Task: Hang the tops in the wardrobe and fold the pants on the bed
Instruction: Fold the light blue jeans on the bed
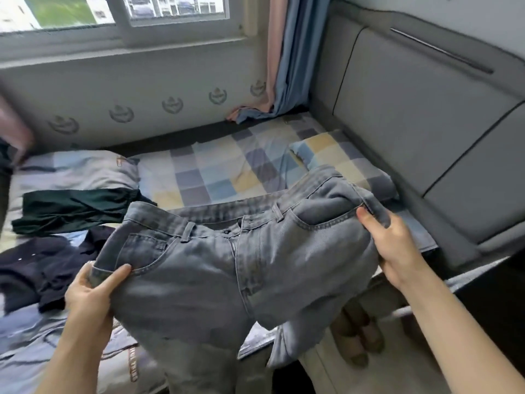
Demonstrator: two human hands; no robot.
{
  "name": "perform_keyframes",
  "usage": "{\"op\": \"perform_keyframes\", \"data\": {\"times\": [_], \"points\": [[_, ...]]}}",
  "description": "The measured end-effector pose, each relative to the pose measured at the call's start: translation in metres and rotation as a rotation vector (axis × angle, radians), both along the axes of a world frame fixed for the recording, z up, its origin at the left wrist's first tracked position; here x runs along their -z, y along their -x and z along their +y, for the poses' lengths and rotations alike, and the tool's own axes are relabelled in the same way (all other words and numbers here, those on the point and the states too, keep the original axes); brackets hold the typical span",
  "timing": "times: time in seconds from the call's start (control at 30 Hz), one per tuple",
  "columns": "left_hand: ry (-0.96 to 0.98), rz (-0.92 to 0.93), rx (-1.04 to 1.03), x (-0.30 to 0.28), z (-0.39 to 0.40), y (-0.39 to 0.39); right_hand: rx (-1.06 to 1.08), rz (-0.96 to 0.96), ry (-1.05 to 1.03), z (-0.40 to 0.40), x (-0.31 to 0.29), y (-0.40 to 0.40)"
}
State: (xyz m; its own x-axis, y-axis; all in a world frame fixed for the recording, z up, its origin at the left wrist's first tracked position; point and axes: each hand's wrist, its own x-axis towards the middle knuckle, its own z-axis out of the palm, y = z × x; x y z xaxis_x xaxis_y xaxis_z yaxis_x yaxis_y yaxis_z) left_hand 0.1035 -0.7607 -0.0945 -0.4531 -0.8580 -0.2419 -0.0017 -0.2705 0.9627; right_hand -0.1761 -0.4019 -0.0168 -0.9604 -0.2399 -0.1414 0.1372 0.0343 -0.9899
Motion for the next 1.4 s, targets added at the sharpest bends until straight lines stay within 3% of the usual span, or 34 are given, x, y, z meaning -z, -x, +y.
{"op": "perform_keyframes", "data": {"times": [0.17, 0.37, 0.47, 0.7, 0.9, 1.03, 1.17, 1.23, 1.4], "points": [[-0.025, 0.041, -0.155, 0.001, 0.018, 0.071, -0.196, -0.088, 0.158, -0.049, -0.005, 0.084], [-0.089, 0.023, -0.392, 0.021, 0.034, 0.101, -0.405, -0.186, -0.166, -0.065, 0.035, 0.152], [-0.109, -0.031, -0.434, 0.039, 0.036, 0.097, -0.459, -0.087, -0.333, -0.075, 0.063, 0.160], [-0.164, -0.065, -0.541, 0.070, 0.008, 0.117, -0.421, 0.063, -0.333, -0.124, 0.090, 0.168], [-0.030, 0.009, -0.486, 0.075, -0.138, 0.214, -0.224, 0.201, -0.250, -0.251, 0.096, 0.257], [0.159, -0.074, -0.469, 0.095, -0.282, 0.314, -0.230, 0.295, -0.363, -0.379, 0.131, 0.357], [0.158, -0.390, -0.322, 0.196, -0.361, 0.380, -0.235, 0.197, -0.661, -0.442, 0.243, 0.417], [0.152, -0.492, -0.239, 0.254, -0.337, 0.380, -0.350, 0.180, -0.752, -0.433, 0.307, 0.402], [-0.109, -0.817, 0.030, 0.411, -0.221, 0.291, -0.543, 0.003, -0.949, -0.353, 0.472, 0.319]]}}
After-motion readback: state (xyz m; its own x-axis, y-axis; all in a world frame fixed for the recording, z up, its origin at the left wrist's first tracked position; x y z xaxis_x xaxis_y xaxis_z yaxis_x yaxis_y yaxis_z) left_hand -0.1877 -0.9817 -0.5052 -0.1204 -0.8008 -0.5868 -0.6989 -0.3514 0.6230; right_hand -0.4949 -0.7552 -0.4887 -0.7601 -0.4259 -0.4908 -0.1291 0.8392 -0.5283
